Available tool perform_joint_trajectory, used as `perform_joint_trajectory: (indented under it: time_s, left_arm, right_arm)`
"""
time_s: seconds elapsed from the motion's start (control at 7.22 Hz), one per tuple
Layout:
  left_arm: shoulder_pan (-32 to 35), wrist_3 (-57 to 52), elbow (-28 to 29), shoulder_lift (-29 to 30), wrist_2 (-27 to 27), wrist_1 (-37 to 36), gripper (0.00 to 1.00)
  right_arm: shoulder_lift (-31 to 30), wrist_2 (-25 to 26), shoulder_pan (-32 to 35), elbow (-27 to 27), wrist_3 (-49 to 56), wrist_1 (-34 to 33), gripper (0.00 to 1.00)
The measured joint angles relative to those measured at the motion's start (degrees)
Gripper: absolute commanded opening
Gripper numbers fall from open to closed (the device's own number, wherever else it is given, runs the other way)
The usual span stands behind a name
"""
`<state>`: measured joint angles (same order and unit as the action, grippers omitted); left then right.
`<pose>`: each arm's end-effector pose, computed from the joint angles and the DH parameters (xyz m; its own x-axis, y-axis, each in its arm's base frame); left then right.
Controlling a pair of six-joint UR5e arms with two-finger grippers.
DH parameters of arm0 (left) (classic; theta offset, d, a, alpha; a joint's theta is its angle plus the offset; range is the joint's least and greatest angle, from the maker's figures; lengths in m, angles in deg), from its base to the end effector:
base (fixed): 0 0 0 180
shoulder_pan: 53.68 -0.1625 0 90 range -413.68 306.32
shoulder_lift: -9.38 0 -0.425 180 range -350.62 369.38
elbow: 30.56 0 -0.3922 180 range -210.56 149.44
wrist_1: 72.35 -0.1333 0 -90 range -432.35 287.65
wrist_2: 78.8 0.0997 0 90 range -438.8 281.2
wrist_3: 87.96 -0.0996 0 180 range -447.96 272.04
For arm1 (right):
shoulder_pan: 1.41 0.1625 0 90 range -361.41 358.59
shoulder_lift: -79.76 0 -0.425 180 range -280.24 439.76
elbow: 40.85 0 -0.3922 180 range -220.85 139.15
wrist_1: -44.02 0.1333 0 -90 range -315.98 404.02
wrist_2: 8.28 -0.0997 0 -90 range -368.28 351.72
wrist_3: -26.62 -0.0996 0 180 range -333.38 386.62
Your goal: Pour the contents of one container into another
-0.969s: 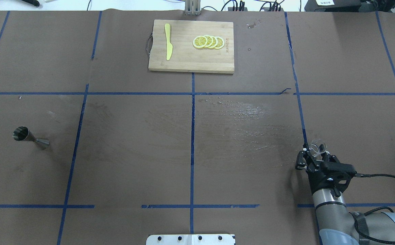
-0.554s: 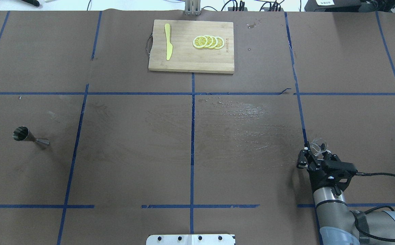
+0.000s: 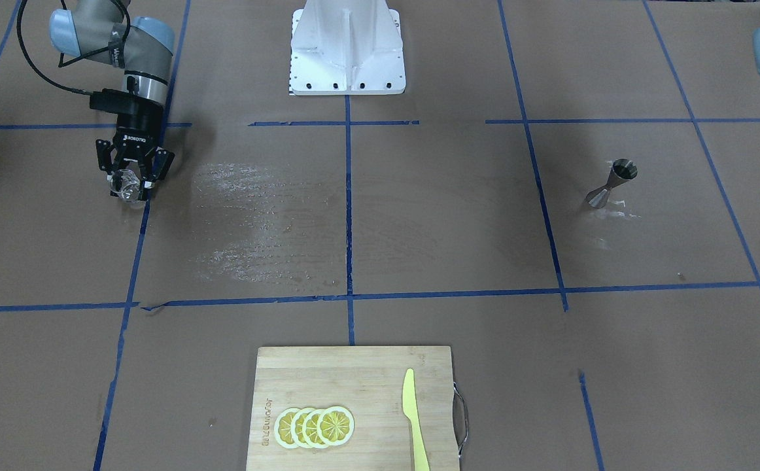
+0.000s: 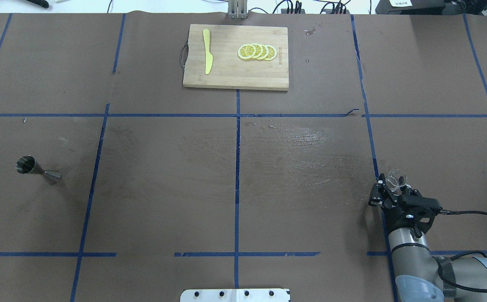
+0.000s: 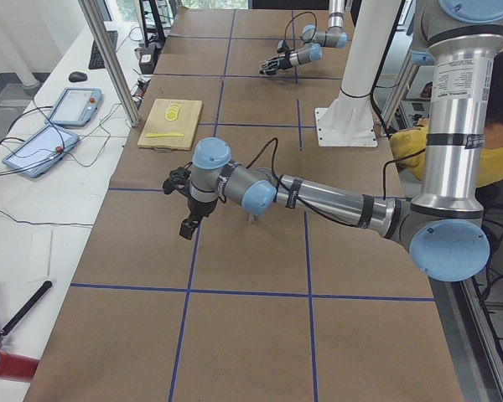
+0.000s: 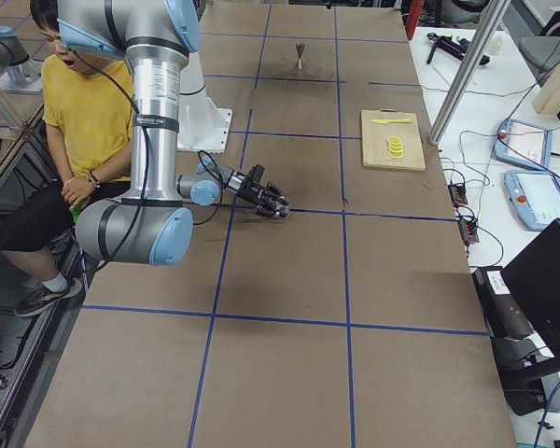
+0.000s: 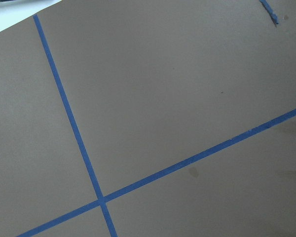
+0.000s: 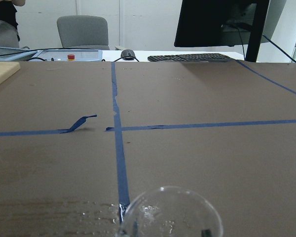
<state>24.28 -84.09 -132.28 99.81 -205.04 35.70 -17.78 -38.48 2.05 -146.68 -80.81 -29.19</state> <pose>0.0343 -0.5174 0.5242 0.7373 0.4010 -0.5437 -0.1308 0.8743 0.4674 -0.4298 -0.2458 0.5304 0.7439 0.1959 0.6389 -0.6487 0.4416 0.6199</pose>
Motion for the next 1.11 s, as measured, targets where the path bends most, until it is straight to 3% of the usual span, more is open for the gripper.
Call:
perform_joint_trajectory:
  time_s: [0.28,0.55,0.69,1.11]
  left_arm:
    - [0.00,0.00,-0.14,0.00,0.02,0.03,1.00]
    - [0.00,0.00,-0.21,0.00,0.02,0.05,1.00]
    - [0.00,0.00,-0.23,0.00,0.02,0.05,1.00]
    - [0.00,0.00,-0.18,-0.02,0.02,0.05,1.00]
  right_arm:
    - [0.08,-0.05,-0.02,0.09,-0.08,0.00,0.81]
    - [0.14,-0.03,-0.07,0.20,0.02,0.00,0.90]
    - [0.15,-0.03,-0.09,0.22,0.12,0.00,1.00]
    - [0.08,-0.03,-0.22,-2.03,0.88,-0.02,1.00]
